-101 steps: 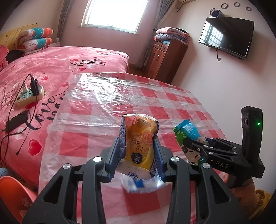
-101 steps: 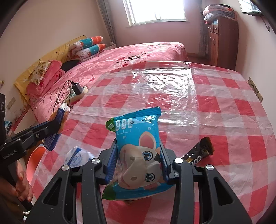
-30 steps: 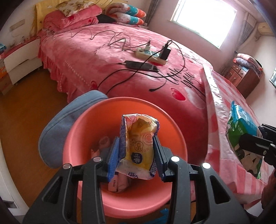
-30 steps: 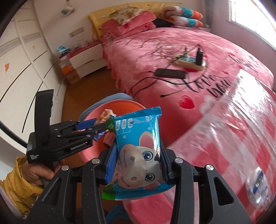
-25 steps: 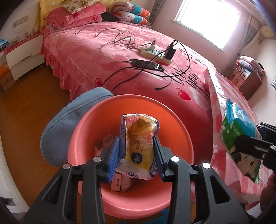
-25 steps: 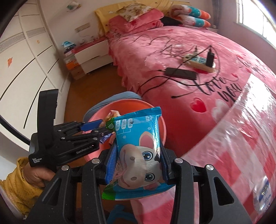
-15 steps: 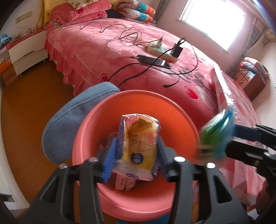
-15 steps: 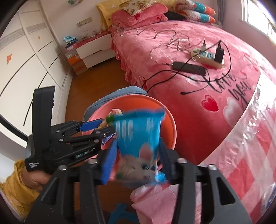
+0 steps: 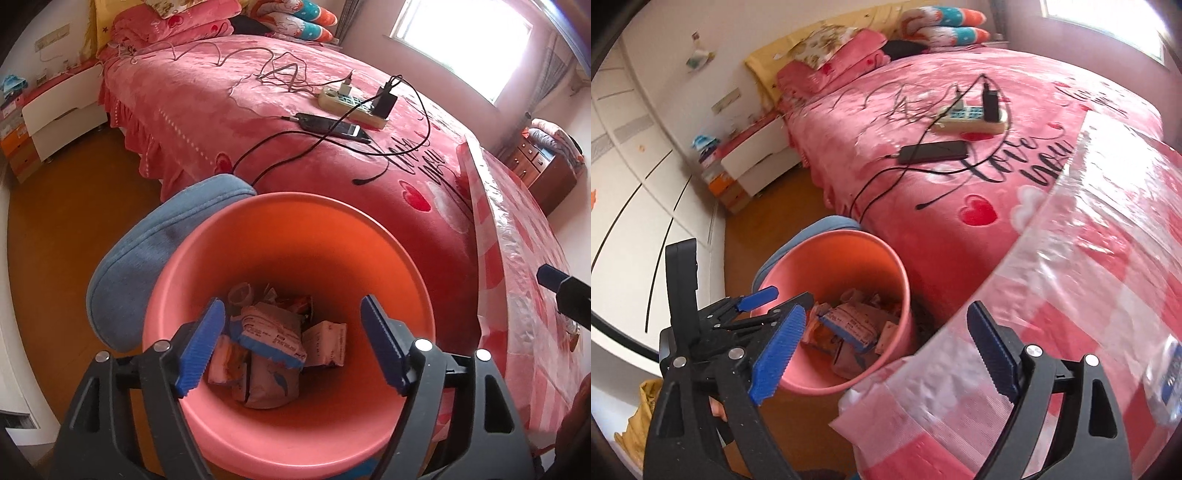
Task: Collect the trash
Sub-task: 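Move both tools back toward the white milk bag and coffee stick, then grasp the white milk bag with the left tool while the right tool grasps the Coffeemix stick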
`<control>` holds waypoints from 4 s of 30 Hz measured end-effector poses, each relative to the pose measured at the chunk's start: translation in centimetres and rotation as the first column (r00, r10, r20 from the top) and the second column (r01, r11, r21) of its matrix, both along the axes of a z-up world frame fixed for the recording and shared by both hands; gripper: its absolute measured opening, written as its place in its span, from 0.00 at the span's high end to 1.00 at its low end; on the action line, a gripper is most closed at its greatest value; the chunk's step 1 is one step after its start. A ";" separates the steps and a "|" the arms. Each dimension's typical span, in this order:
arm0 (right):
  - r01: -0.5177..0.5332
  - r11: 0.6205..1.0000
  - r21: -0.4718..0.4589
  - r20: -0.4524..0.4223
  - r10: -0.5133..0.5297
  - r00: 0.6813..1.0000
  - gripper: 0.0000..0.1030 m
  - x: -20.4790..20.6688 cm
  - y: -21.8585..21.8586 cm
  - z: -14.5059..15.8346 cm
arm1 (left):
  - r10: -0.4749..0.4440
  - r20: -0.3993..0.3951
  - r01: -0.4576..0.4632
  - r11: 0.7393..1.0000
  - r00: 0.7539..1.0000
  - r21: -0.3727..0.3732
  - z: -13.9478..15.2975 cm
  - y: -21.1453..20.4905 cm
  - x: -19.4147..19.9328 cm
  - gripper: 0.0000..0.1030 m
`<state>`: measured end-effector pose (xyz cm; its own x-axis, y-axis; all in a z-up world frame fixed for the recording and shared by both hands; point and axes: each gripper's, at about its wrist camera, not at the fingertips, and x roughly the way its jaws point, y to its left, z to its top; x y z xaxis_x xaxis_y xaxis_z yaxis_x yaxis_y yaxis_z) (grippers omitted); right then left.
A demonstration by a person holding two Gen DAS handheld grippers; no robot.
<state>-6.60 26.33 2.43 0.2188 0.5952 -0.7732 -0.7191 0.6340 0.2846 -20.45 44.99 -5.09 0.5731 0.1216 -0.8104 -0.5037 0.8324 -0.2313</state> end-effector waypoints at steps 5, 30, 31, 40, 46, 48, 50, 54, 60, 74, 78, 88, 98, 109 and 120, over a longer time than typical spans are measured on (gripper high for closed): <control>0.036 0.999 0.018 -0.002 -0.036 0.999 0.14 0.1 -1.7 0.2 | -0.023 0.009 0.023 0.999 1.000 0.024 0.8 -0.9 0.6 0.21; 0.153 0.985 0.079 0.098 -0.160 0.982 0.14 -0.7 -9.7 2.6 | -0.151 0.023 0.147 0.981 0.988 0.123 5.5 -6.8 3.5 0.20; 0.158 0.984 0.084 0.099 -0.166 0.981 0.14 -0.6 -10.0 2.6 | -0.160 0.020 0.156 0.979 0.987 0.130 5.7 -7.3 3.7 0.20; 0.220 0.966 0.139 0.100 -0.234 0.967 0.11 -0.3 -13.7 3.1 | -0.216 0.015 0.210 0.962 0.976 0.174 7.3 -10.6 4.7 0.18; 0.251 0.956 0.148 0.115 -0.269 0.956 0.11 -0.3 -15.7 3.2 | -0.260 0.003 0.255 0.948 0.965 0.192 7.7 -13.0 5.5 0.18; 0.260 0.954 0.150 0.119 -0.278 0.953 0.11 -0.2 -16.4 3.2 | -0.273 0.000 0.267 0.943 0.962 0.196 7.8 -13.7 5.8 0.18; 0.273 0.949 0.157 0.122 -0.293 0.948 0.11 -0.1 -17.1 3.3 | -0.289 -0.003 0.284 0.938 0.957 0.200 7.9 -14.7 6.0 0.18; 0.310 0.932 0.187 0.117 -0.334 0.935 0.09 0.2 -19.2 3.7 | -0.323 -0.012 0.319 0.925 0.946 0.208 8.0 -16.6 6.4 0.18; 0.355 0.910 0.213 0.105 -0.383 0.918 0.09 0.8 -21.8 3.9 | -0.382 -0.016 0.376 0.900 0.924 0.220 8.3 -19.4 6.8 0.18; 0.463 0.850 0.250 0.087 -0.496 0.864 0.09 1.4 -27.5 3.9 | -0.501 -0.037 0.496 0.841 0.865 0.215 8.1 -25.5 7.5 0.18; 0.533 0.803 0.268 0.071 -0.568 0.820 0.09 1.9 -30.0 3.9 | -0.528 -0.033 0.524 0.830 0.849 0.195 8.2 -27.0 7.8 0.18; 0.726 0.624 0.289 -0.054 -0.746 0.663 0.09 3.9 -38.4 2.6 | -0.619 0.061 0.622 0.781 0.783 -0.060 8.0 -31.3 8.8 0.18; 0.738 0.619 0.268 -0.134 -0.735 0.665 0.09 5.8 -40.8 0.3 | -0.604 0.076 0.608 0.782 0.794 -0.137 6.9 -33.4 12.5 0.18; 0.695 0.680 0.233 -0.133 -0.686 0.715 0.29 7.6 -39.0 -1.0 | -0.616 0.047 0.618 0.780 0.786 -0.100 6.4 -35.5 16.4 0.18; 0.651 0.733 0.195 -0.123 -0.641 0.758 0.43 10.3 -37.5 -1.7 | -0.613 -0.034 0.614 0.788 0.789 0.045 6.2 -36.9 19.8 0.18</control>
<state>3.69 -11.14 0.75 0.5805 0.4727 -0.6630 -0.1419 0.8606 0.4892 -0.62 8.08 1.12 0.5278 -0.2101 -0.8230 0.1136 0.9777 -0.1767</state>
